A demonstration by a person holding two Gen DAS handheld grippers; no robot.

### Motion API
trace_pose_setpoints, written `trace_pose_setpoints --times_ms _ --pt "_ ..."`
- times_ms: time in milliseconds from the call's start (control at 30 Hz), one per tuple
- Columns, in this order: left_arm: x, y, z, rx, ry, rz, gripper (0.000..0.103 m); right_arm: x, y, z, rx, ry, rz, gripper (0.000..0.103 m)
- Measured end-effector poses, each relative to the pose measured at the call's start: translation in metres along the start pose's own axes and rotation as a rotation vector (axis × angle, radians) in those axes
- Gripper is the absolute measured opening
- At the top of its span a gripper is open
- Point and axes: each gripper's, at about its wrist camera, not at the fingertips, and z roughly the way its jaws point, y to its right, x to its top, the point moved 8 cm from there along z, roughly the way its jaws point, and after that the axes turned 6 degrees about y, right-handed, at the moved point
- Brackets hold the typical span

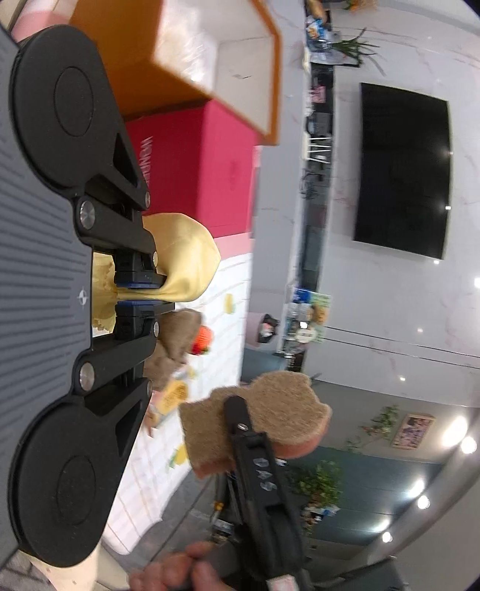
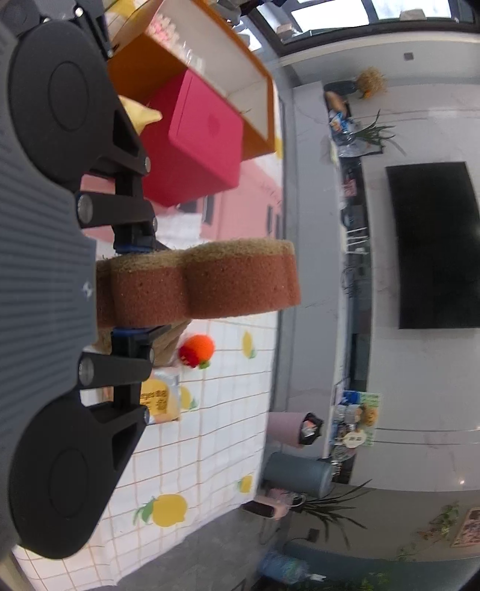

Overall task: Organize soft objects
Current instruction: 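Lift the yellow cloth and brown sponge and carry both toward the orange box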

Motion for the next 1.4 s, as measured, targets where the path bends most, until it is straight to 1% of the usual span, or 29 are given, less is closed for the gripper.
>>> trace_pose_setpoints --times_ms 67,133,233,333,433,467,500,633,700,800,900,967,1100,1200,1267,1367,1400 --pt "0.015 0.003 -0.013 -0.015 0.041 0.01 0.006 0.007 -0.007 -0.011 -0.001 0.031 -0.004 0.033" --pt "0.029 0.007 -0.025 -0.026 0.088 0.038 0.006 0.015 -0.01 -0.024 -0.024 0.087 0.027 0.033" --pt "0.053 0.008 -0.044 -0.012 0.141 0.065 0.006 0.027 -0.023 -0.043 -0.031 0.15 0.041 0.033" --pt "0.079 0.004 -0.064 0.008 0.199 0.066 0.006 0.041 -0.045 -0.062 0.005 0.196 0.018 0.033" --pt "0.105 -0.002 -0.082 0.022 0.259 0.089 0.006 0.057 -0.069 -0.082 0.023 0.271 0.003 0.033" --pt "0.113 -0.005 -0.088 0.023 0.275 0.104 0.006 0.068 -0.088 -0.095 0.05 0.309 -0.011 0.033" --pt "0.119 -0.008 -0.093 0.025 0.283 0.118 0.006 0.068 -0.088 -0.095 0.05 0.309 -0.011 0.033" --pt "0.14 -0.034 -0.107 0.049 0.287 0.151 0.006 0.083 -0.124 -0.108 0.116 0.366 -0.009 0.033" --pt "0.144 -0.05 -0.113 0.065 0.281 0.159 0.006 0.088 -0.14 -0.106 0.132 0.384 0.019 0.034" --pt "0.146 -0.08 -0.114 0.102 0.261 0.147 0.006 0.089 -0.166 -0.096 0.148 0.382 0.034 0.034" --pt "0.142 -0.114 -0.109 0.154 0.219 0.134 0.006 0.088 -0.195 -0.08 0.182 0.364 0.033 0.034" --pt "0.139 -0.134 -0.104 0.176 0.202 0.09 0.006 0.087 -0.214 -0.065 0.203 0.338 0.025 0.034" --pt "0.137 -0.173 -0.08 0.157 0.167 -0.017 0.006 0.079 -0.24 -0.034 0.227 0.284 -0.014 0.034" --pt "0.134 -0.189 -0.053 0.166 0.137 -0.034 0.006 0.076 -0.253 -0.008 0.236 0.243 -0.028 0.034" --pt "0.127 -0.196 -0.032 0.16 0.099 -0.045 0.006 0.075 -0.259 0.011 0.237 0.214 -0.046 0.034" --pt "0.109 -0.211 -0.015 0.152 0.051 -0.076 0.006 0.072 -0.268 0.033 0.232 0.192 -0.055 0.034" --pt "0.1 -0.22 -0.017 0.148 0.036 -0.082 0.006 0.071 -0.27 0.039 0.234 0.186 -0.048 0.034"
